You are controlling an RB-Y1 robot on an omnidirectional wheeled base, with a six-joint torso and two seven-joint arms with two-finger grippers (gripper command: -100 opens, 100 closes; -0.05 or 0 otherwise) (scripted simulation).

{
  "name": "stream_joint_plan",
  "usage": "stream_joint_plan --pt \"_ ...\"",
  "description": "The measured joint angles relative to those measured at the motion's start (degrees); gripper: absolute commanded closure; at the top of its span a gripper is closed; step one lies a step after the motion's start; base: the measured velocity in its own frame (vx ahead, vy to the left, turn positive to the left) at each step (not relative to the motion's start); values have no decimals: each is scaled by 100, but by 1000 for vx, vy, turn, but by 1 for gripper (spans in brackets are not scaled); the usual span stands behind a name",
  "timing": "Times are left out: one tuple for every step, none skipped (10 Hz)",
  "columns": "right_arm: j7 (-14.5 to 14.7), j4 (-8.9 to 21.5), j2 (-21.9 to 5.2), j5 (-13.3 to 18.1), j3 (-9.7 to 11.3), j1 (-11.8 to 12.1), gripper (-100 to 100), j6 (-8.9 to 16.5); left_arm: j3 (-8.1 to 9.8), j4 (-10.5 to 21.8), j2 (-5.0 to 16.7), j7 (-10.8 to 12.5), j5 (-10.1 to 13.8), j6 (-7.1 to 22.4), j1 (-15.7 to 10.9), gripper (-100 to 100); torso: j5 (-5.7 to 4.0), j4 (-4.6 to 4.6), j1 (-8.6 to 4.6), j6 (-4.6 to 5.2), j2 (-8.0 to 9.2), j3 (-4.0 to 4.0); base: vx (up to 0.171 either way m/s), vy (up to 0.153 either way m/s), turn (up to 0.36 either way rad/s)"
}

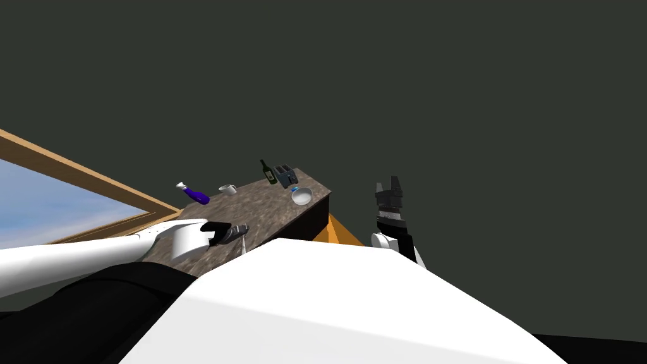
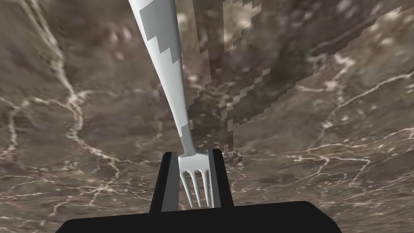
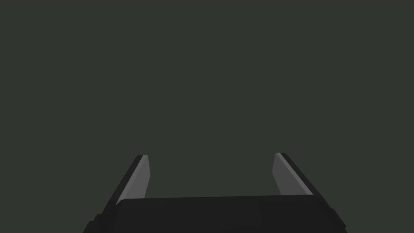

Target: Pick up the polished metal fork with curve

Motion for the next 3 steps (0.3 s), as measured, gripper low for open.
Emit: stream_joint_plan --pt "0 0 0 0 0 0 0 0 15 -64 101 5 28 -15 15 100 -1 0 -1 1 0 0 9 -14 103" --pt "0 0 0 0 0 0 0 0 61 -158 213 80 -15 -37 77 100 -1 0 -3 1 0 0 3 -8 22" --pt "0 0 0 0 0 -1 0 0 66 -170 224 101 -22 -42 84 0 1 0 2 4 1 0 0 0 0"
